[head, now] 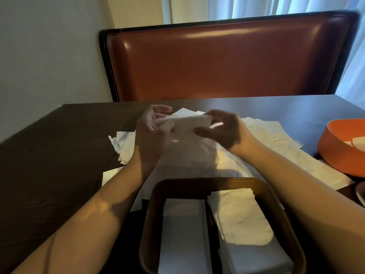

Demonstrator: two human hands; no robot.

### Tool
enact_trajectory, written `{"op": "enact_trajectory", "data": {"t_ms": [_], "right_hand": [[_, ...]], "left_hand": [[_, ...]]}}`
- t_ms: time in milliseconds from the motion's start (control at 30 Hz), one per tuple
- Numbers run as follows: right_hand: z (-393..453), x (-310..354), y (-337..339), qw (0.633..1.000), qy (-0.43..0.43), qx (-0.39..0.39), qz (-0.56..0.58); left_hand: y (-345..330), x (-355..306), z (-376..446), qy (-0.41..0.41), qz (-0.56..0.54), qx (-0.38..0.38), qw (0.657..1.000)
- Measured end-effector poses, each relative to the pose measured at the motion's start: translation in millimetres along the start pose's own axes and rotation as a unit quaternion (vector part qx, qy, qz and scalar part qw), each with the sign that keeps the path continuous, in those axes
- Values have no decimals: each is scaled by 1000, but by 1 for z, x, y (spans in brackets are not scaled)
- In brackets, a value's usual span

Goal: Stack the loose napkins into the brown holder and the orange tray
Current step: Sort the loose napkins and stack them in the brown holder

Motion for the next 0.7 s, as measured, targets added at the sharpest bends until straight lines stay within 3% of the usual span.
{"op": "enact_trajectory", "data": {"t_ms": [200, 367, 567, 700], "right_hand": [[-1, -11, -15, 999, -46, 3, 10], [1, -10, -17, 998, -41, -30, -22], [3, -8, -21, 998, -31, -19, -55], [6, -6, -17, 998, -32, -42, -29]], "left_hand": [[-1, 4, 4, 38, 54, -20, 998], [2, 3, 8, 69, 30, -20, 997], [-5, 0, 0, 47, 49, 11, 998], [-9, -3, -4, 44, 4, 47, 998]]}}
Point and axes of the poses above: each hand's wrist, its own z-axis towards the middle knuckle, its own y-axis out of the back of the hand, x = y × z, the point moved 1 cm from there along z, towards the middle knuckle
